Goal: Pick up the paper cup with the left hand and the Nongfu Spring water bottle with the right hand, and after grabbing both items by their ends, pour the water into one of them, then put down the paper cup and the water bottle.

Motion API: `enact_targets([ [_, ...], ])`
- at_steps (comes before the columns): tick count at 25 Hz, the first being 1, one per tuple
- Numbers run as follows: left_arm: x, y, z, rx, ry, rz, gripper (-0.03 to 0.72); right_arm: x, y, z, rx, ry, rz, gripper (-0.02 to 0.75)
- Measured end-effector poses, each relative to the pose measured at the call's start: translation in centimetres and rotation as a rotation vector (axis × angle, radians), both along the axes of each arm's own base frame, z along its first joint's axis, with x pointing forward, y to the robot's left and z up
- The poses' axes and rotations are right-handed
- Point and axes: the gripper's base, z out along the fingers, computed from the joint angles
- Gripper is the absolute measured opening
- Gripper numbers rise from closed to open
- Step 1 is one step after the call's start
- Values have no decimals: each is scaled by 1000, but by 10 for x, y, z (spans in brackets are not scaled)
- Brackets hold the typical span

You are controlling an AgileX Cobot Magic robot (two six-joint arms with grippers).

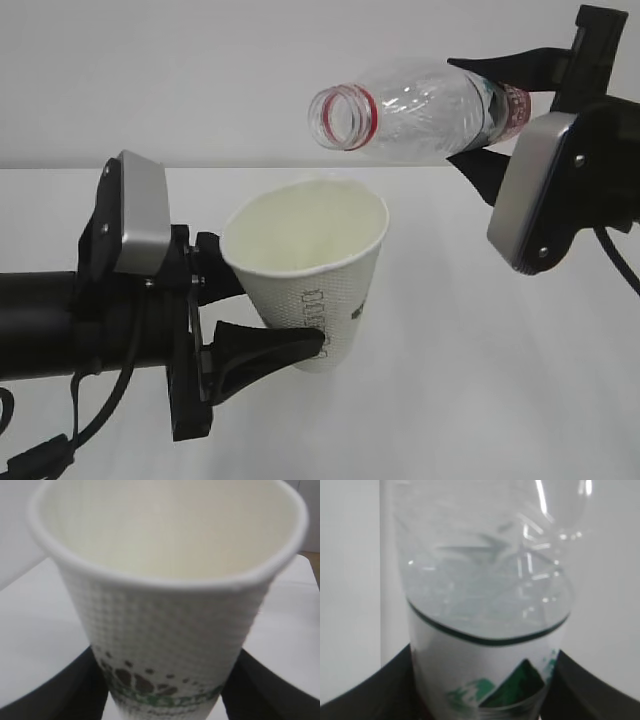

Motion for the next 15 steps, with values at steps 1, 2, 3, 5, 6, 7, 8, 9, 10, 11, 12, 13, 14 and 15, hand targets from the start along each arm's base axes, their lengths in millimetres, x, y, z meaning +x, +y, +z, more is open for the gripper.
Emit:
enact_targets([
  [1, -1, 0, 0, 6, -3, -11, 472, 0, 0, 0, -4, -3, 0, 452],
  [2, -1, 0, -1, 9, -6, -19, 472, 0, 0, 0, -10, -7, 2, 452],
  [3, -2, -1, 0, 7, -9, -28, 472, 0, 0, 0, -13, -9, 2, 452],
  [5, -3, -1, 2, -15, -10, -42, 472, 0, 0, 0, -17, -12, 2, 452],
  [6, -4, -2, 2, -27, -6, -45, 472, 0, 0, 0, -22, -15, 3, 452],
  [7, -4, -2, 3, -37, -2, -49, 472, 0, 0, 0, -25, -18, 3, 452],
  [8, -4, -2, 3, -38, -1, -51, 472, 0, 0, 0, -33, -24, 3, 452],
  [9, -4, -2, 3, -39, 3, -50, 472, 0, 0, 0, -43, -31, 5, 452],
  [10, -4, -2, 3, -39, 4, -52, 472, 0, 0, 0, -49, -35, 6, 452],
  [11, -5, -2, 3, -41, 4, -53, 472, 0, 0, 0, -52, -37, 6, 452],
  [12, -5, -2, 3, -41, 4, -53, 472, 0, 0, 0, -55, -40, 6, 452],
  [13, -5, -2, 3, -40, 3, -54, 472, 0, 0, 0, -57, -41, 6, 452],
  [14, -5, -2, 3, -40, 3, -54, 472, 0, 0, 0, -58, -42, 7, 452],
  [15, -5, -2, 3, -40, 3, -54, 472, 0, 0, 0, -65, -46, 8, 452],
])
